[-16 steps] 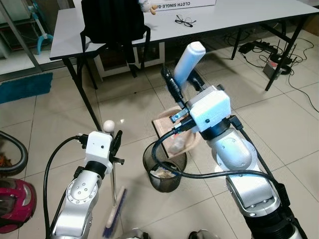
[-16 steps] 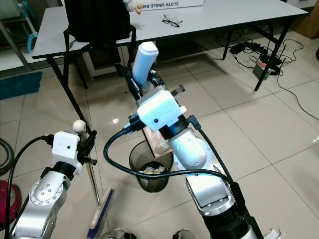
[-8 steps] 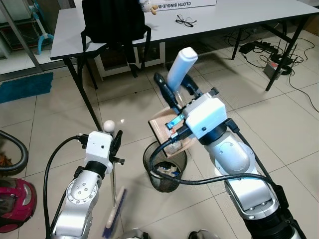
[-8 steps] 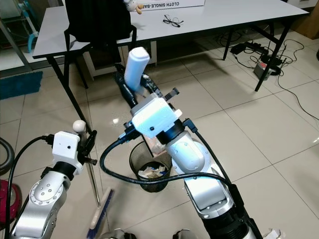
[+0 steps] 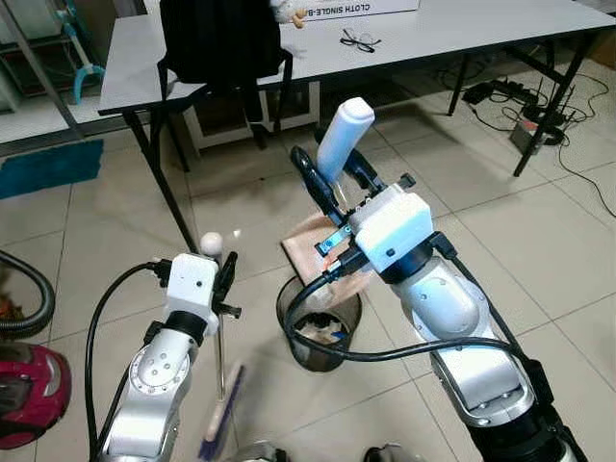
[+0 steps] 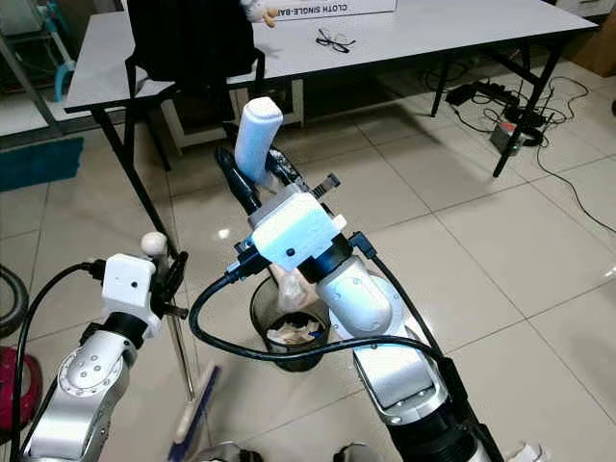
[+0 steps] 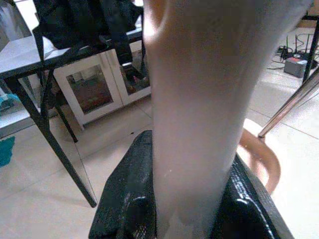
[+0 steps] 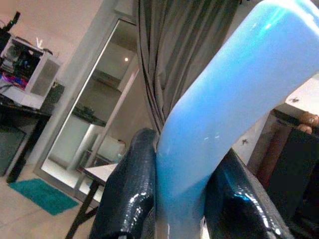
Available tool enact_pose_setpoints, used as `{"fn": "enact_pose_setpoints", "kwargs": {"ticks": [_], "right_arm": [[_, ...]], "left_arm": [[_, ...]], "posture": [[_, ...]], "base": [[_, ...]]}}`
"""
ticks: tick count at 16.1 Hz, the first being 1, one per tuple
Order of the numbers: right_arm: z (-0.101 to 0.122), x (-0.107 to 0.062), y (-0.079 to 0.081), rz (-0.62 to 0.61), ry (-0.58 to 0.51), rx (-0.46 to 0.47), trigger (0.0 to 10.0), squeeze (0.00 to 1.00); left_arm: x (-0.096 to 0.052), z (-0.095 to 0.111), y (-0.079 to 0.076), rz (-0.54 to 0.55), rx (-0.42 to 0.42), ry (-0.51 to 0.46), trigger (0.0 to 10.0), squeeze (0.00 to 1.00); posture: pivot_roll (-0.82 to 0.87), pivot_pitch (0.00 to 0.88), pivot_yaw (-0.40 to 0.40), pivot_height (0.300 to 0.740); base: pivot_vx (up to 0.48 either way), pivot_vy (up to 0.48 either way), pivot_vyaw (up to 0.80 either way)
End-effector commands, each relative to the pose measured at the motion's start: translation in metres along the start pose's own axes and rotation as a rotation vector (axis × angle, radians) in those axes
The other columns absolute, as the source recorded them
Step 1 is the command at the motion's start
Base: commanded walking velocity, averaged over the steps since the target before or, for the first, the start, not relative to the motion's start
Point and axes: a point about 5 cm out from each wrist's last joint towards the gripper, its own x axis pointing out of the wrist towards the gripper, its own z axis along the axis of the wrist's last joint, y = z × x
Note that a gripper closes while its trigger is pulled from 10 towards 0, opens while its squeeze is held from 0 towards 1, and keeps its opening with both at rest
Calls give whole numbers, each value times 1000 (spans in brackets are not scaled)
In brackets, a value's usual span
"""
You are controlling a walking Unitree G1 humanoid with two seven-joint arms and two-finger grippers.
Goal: Sweep floor
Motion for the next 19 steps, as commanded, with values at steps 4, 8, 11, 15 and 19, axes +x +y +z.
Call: {"fn": "enact_pose_setpoints", "kwargs": {"ticks": [4,8,11,15,19], "right_arm": [[3,1,-14,-88,-13,-155,10000,0],[-26,-22,-92,-580,284,-259,10000,0],[-58,-55,-109,-661,570,-255,10000,0],[-71,-75,-99,-705,677,-238,10000,0],[-83,-80,-79,-642,701,-134,10000,0]], "left_arm": [[2,5,0,-10,25,-21,10000,0],[3,4,-2,-39,25,-7,10000,0],[5,-3,-15,-173,9,45,10000,0],[2,-4,-15,-188,5,46,10000,0],[2,-5,-15,-191,-12,45,10000,0]], "posture": [[-5,67,69,740],[-10,67,74,740],[-13,68,80,740],[-14,72,78,740],[-14,70,79,740]], "base": [[0,0,0],[0,0,0],[0,0,0],[0,0,-600],[0,0,-800]]}}
